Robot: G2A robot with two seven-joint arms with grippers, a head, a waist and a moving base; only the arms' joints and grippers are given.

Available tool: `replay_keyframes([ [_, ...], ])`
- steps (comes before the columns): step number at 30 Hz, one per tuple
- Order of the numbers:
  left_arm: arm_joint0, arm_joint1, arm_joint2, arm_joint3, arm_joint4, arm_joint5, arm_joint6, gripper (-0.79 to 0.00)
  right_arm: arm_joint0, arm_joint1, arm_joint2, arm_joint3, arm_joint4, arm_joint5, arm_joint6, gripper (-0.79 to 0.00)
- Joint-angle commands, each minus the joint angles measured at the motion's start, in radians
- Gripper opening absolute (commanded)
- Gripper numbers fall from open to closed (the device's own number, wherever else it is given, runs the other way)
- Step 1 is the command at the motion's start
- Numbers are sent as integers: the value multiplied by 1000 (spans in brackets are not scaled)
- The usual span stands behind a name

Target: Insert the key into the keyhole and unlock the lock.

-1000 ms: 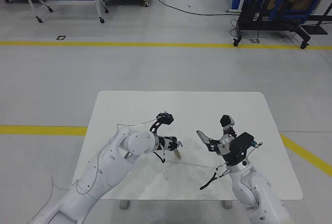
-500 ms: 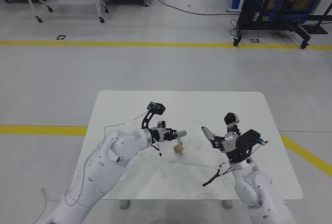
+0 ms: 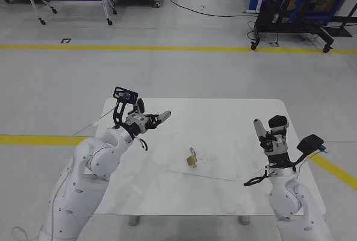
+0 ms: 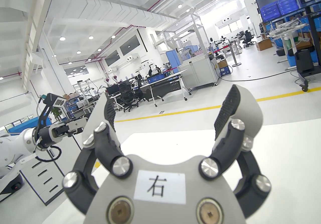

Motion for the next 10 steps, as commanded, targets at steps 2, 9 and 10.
replay_keyframes([
  [2,0,0,0,0,0,0,0,-1,0,0,0,0,0,0,0,-1],
  [9,17,1,-12,0,18,4,17,-1,1,4,1,2,-18,11,12,0],
  [10,36,2,-25,1,37,8,37,-1,1,9,2,5,-36,23,25,-1],
])
